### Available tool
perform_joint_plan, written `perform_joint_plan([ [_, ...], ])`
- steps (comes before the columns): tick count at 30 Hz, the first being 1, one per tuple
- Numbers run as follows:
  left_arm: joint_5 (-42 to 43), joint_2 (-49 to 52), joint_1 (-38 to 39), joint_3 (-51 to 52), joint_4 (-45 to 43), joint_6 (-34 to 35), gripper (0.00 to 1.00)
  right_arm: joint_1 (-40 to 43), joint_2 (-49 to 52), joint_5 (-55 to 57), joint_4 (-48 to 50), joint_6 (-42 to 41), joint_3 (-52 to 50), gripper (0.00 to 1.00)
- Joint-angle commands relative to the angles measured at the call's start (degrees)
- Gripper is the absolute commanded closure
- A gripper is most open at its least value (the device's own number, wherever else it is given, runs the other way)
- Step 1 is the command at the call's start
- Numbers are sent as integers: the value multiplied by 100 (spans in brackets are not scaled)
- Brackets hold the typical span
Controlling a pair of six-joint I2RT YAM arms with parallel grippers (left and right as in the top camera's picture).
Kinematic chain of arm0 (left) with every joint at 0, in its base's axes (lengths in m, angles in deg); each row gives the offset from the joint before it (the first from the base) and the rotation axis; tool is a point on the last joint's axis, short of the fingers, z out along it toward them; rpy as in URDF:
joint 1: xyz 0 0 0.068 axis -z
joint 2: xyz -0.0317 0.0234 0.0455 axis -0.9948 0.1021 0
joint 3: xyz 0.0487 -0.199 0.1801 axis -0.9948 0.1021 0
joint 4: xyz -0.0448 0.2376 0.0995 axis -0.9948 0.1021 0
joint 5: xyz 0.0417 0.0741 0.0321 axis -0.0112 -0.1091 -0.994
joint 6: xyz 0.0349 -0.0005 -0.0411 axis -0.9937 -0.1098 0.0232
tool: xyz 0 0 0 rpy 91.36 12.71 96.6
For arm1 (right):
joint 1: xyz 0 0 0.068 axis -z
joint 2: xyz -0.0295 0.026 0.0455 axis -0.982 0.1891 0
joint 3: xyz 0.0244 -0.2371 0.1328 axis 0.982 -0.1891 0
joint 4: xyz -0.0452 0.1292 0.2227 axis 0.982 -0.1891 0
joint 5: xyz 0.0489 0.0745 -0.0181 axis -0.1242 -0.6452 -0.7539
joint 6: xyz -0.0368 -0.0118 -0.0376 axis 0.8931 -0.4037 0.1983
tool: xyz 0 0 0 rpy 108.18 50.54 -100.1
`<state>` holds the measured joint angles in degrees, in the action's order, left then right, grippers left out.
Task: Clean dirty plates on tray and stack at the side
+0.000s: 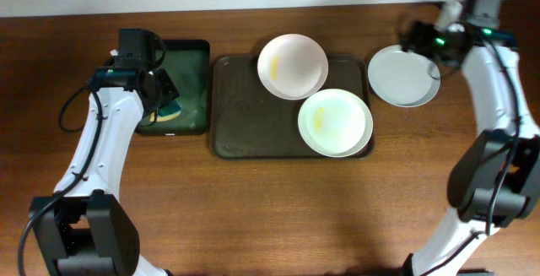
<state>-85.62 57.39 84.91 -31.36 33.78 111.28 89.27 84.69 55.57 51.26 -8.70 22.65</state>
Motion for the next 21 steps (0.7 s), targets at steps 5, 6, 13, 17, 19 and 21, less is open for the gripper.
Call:
perform_joint_plan([
  [5,149,98,-4,35,-20,-101,100,-1683,612,997,264,-584,7,15],
  [6,149,98,-4,35,-20,-103,100,-1786,726,1008,282,-708,7,18],
  [13,151,98,-4,35,-17,-181,100,-2079,1228,1541,295,-1421,7,36],
  [17,153,98,-4,35,-37,-179,100,-2094,1235,1368,184,-1526,4,47],
  [19,170,98,-4,35,-48,-179,100,-2140,1305,1392,144,-1600,2,49],
  [21,170,98,-4,35,-44,-181,100,-2175,1410,1456,151,-1602,2,49],
])
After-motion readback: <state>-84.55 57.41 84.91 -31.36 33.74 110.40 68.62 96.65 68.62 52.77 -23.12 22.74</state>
